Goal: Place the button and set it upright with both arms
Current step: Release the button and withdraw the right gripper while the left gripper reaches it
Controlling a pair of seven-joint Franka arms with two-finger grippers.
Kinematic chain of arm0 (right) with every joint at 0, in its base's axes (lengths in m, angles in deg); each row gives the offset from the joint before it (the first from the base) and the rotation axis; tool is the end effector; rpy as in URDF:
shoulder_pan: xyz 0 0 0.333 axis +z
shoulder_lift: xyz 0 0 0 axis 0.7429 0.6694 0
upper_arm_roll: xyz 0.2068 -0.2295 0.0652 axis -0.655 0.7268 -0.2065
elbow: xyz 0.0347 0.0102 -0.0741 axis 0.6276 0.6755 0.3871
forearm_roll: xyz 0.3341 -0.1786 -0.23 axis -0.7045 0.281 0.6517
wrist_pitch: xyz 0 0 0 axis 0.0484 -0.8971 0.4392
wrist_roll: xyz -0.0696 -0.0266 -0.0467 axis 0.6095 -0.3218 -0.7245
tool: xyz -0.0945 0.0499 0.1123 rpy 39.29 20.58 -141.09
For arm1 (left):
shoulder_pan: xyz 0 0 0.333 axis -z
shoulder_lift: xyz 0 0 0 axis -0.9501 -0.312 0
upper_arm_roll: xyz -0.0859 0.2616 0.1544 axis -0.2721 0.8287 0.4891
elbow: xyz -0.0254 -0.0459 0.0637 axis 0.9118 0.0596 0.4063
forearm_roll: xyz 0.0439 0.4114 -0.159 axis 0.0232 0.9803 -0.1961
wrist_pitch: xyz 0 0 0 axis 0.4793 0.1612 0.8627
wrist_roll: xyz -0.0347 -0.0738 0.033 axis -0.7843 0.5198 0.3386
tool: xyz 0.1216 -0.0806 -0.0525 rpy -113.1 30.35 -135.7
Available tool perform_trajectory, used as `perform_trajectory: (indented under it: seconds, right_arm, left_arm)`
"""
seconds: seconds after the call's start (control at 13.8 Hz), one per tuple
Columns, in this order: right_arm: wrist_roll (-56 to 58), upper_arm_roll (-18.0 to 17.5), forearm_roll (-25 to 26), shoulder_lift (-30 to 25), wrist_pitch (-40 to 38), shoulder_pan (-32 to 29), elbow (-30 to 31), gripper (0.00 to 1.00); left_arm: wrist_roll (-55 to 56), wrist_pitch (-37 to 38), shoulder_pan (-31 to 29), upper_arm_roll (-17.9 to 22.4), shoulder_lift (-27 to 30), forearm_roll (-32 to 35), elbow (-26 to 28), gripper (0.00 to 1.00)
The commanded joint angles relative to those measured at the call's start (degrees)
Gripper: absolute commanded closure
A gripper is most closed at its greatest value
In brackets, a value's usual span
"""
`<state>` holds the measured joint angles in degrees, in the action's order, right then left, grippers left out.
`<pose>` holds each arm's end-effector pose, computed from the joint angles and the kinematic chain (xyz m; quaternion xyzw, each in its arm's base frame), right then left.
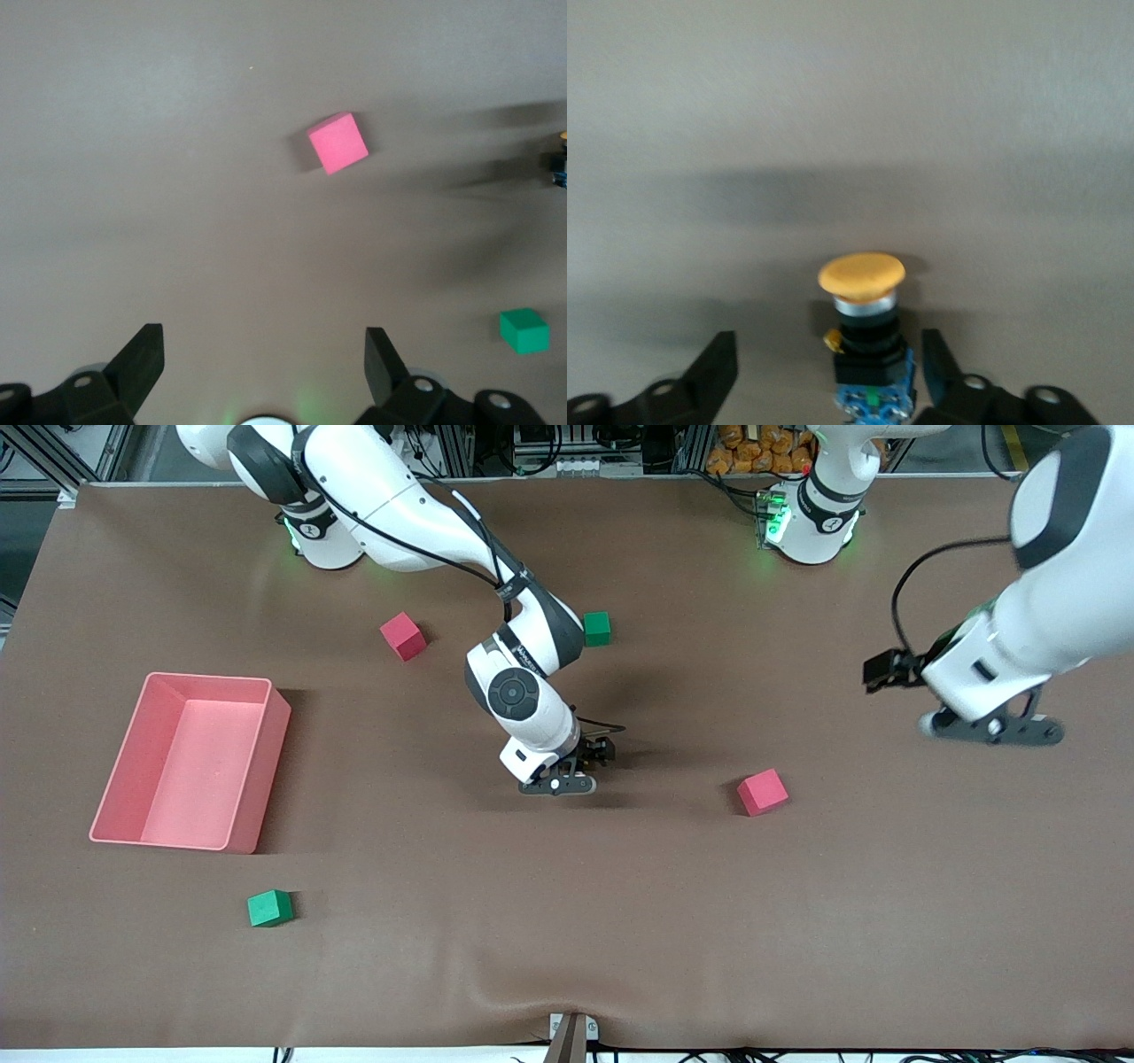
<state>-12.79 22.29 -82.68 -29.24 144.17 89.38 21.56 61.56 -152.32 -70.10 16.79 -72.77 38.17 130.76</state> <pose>0.5811 0.5442 0.1349 -0.9908 0.0160 0.0099 0.1343 0.6334 -0.1312 0.4788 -0.9939 0.0622 0.0910 0.0035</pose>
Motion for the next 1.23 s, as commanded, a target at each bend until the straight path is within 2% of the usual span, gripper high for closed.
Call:
perform_trajectory:
  seconds: [0.0, 0.14, 0.29, 0.43, 0.65, 0.8, 1.01, 1.16]
  right_arm:
    - [-1.7, 1.7, 1.1, -1.2, -1.7, -0.2, -3.5, 0.0]
    - [-1.7, 5.8, 1.1, -1.9, -2.7, 0.0, -3.8, 0.0]
    - [-0.9, 11.7, 2.5, -3.7, -3.0, -0.1, -3.9, 0.0]
    - [-0.9, 13.3, 3.3, -6.4, -7.8, -2.2, -3.8, 0.0]
    - [-0.5, 13.2, 2.8, -12.4, -16.8, -10.6, -4.9, 0.0]
    - [0.4, 13.3, 3.2, -16.2, -23.8, -14.9, -4.9, 0.0]
    - [8.0, 13.1, 7.3, -20.7, -32.5, -20.8, -4.9, 0.0]
    - [9.2, 12.4, 7.9, -23.6, -36.3, -25.4, -4.9, 0.0]
  left_arm:
    - [0.3, -2.2, 3.2, -0.5, -5.7, 0.7, -1.5, 0.0]
    - [5.4, -3.1, 4.2, -0.6, -8.2, 0.5, -1.5, 0.0]
    - [8.6, -5.0, 7.3, -0.6, -10.8, 0.6, -1.5, 0.0]
    - [14.0, -7.0, 11.6, -0.3, -14.0, 0.9, -2.7, 0.0]
    - [21.7, -7.4, 16.8, -0.1, -20.7, 0.9, -7.5, 0.0]
    - [23.7, -11.0, 19.5, 0.1, -24.7, 0.8, -10.2, 0.0]
    - [26.6, -18.0, 23.1, 0.0, -28.1, 0.7, -10.4, 0.0]
    - [26.7, -22.4, 25.5, 0.1, -30.2, 0.6, -10.6, 0.0]
